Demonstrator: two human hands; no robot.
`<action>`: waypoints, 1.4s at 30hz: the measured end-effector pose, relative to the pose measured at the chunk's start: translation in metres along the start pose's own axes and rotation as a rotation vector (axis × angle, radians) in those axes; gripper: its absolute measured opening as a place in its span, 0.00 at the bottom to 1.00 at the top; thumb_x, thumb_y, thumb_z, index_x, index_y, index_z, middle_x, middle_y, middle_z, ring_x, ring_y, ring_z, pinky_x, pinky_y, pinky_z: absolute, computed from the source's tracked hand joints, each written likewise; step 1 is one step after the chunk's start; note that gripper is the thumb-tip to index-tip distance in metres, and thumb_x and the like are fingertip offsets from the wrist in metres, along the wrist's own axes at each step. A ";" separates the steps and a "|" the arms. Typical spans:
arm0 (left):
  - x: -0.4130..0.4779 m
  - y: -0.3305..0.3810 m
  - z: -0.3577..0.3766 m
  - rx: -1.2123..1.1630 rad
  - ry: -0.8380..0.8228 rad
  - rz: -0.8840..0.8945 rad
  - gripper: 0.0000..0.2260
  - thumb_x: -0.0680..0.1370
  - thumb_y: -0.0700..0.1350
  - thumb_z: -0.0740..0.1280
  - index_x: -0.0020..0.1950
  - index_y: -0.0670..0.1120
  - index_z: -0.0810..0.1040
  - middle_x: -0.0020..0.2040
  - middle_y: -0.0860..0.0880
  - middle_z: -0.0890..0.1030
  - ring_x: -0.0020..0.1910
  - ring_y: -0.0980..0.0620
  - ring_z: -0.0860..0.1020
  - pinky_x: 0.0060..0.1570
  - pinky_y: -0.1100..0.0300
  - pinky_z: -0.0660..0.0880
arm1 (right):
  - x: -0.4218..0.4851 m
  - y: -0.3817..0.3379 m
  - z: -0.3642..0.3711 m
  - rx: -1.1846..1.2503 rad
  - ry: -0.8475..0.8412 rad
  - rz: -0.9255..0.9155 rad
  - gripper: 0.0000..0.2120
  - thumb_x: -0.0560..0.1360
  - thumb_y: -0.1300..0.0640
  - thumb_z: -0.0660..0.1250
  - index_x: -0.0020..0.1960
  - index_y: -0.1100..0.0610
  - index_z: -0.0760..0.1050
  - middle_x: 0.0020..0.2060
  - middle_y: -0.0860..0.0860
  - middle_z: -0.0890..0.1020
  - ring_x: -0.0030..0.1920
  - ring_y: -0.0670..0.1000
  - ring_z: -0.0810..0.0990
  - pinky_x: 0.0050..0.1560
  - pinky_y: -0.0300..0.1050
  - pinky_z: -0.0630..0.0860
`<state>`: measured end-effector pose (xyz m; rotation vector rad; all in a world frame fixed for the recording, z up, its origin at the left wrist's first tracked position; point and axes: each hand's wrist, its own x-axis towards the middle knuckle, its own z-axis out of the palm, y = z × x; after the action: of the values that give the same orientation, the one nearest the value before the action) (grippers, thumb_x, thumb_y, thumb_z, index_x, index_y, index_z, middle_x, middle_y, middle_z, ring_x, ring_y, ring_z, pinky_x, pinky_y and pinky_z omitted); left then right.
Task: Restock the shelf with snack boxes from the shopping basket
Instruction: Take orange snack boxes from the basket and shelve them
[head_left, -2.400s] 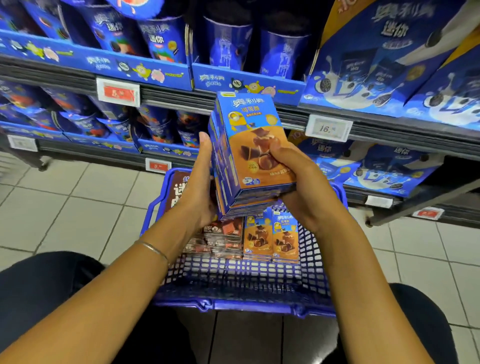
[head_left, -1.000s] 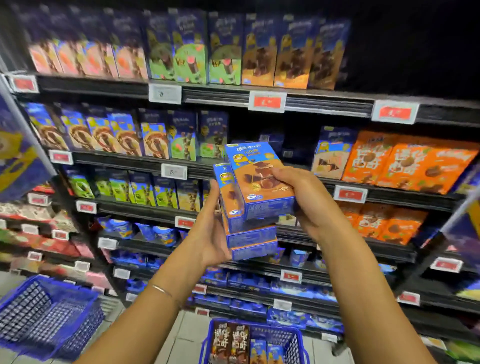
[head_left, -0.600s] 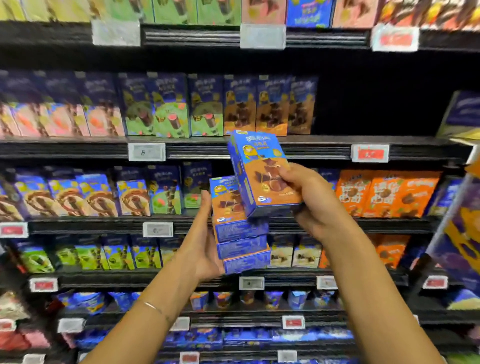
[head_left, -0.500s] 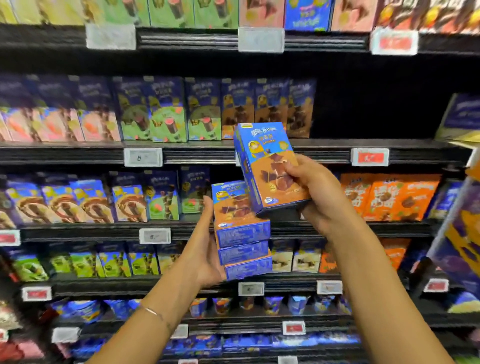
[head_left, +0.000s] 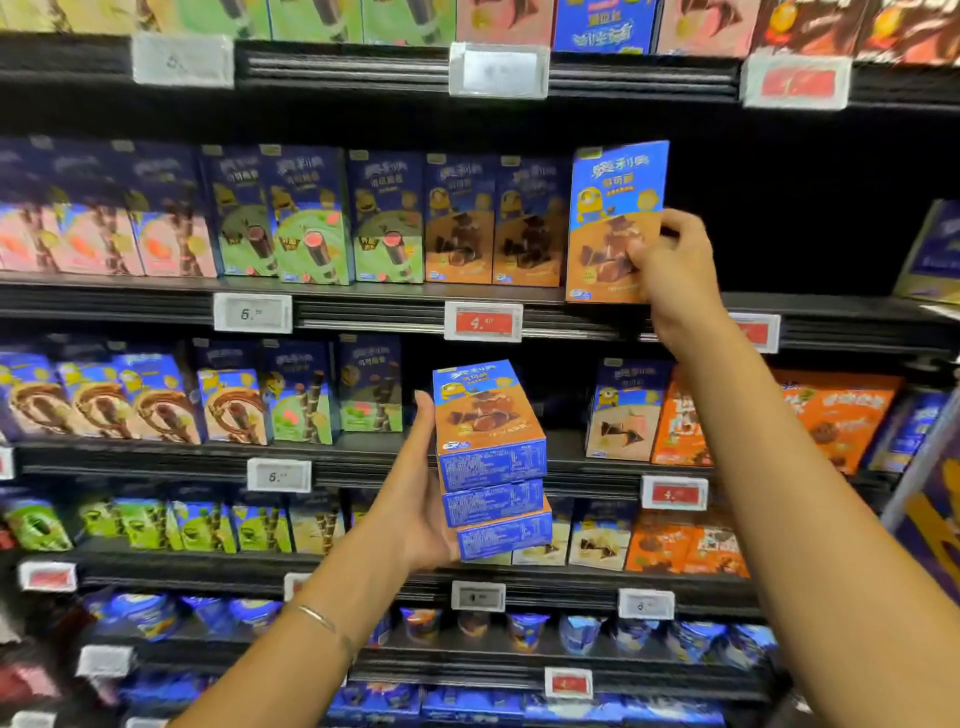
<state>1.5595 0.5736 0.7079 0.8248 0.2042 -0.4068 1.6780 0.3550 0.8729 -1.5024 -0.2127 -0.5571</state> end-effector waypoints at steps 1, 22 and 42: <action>0.002 -0.001 0.002 -0.002 0.001 -0.001 0.44 0.60 0.80 0.73 0.60 0.47 0.88 0.65 0.41 0.84 0.61 0.35 0.84 0.57 0.35 0.79 | 0.008 0.004 0.000 -0.012 -0.004 0.013 0.18 0.82 0.63 0.64 0.71 0.57 0.68 0.57 0.51 0.82 0.51 0.48 0.85 0.45 0.41 0.83; 0.011 0.000 0.012 0.012 0.023 -0.004 0.44 0.60 0.79 0.74 0.62 0.47 0.87 0.67 0.41 0.83 0.64 0.34 0.82 0.60 0.32 0.78 | 0.051 0.017 0.011 -0.628 0.011 0.030 0.18 0.82 0.58 0.63 0.69 0.56 0.65 0.66 0.59 0.76 0.64 0.60 0.78 0.63 0.60 0.77; 0.009 -0.003 0.004 0.017 0.009 0.012 0.45 0.60 0.80 0.73 0.65 0.49 0.86 0.68 0.41 0.83 0.64 0.33 0.82 0.57 0.33 0.80 | 0.002 0.015 0.013 -0.602 0.155 -0.205 0.21 0.81 0.47 0.65 0.70 0.54 0.68 0.64 0.52 0.77 0.64 0.53 0.76 0.63 0.55 0.75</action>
<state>1.5664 0.5669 0.7055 0.8440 0.2043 -0.3946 1.6893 0.3668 0.8615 -2.0191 -0.0783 -0.9568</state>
